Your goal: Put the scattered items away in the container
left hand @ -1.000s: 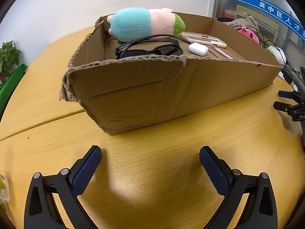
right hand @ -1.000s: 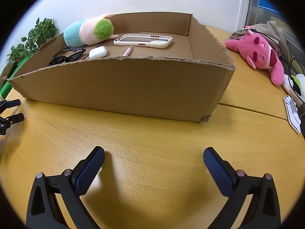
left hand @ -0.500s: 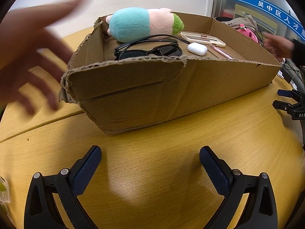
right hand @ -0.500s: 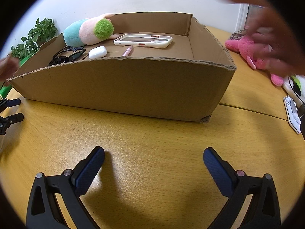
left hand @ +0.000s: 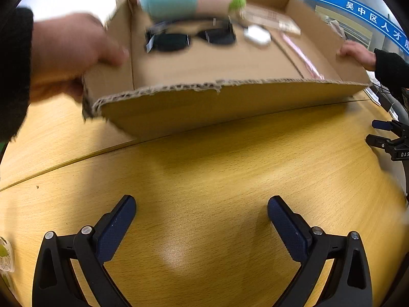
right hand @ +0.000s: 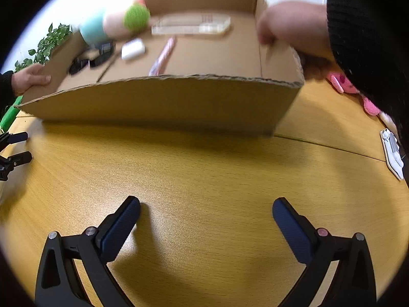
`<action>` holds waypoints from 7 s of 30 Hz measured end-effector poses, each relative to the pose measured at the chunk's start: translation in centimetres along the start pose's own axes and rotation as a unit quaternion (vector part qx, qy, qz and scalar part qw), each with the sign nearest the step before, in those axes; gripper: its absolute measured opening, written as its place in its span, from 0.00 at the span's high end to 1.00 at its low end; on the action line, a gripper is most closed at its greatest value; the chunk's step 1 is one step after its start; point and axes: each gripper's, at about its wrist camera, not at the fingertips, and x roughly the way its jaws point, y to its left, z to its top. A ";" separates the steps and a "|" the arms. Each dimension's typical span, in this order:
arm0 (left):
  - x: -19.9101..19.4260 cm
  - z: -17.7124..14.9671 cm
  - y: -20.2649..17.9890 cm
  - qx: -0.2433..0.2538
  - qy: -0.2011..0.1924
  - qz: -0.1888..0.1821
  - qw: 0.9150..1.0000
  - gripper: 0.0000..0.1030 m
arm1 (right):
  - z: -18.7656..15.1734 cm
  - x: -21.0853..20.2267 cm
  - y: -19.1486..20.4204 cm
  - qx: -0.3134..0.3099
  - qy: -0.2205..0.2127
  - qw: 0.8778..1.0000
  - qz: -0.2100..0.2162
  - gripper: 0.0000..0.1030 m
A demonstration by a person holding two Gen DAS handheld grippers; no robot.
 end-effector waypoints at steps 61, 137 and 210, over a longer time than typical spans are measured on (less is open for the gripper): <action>0.3 0.0 0.7 0.011 0.001 -0.007 1.000 0.00 | 0.2 -0.3 0.5 -0.002 -0.001 1.000 0.001 0.00; -13.6 0.8 -9.2 -0.054 -0.067 -0.240 0.967 0.00 | -2.0 -11.3 -1.6 0.094 -0.099 0.987 0.085 0.00; -18.2 5.7 -15.3 0.081 -0.133 -0.111 0.982 0.29 | 8.8 -16.8 9.5 -0.023 -0.124 0.953 0.276 0.41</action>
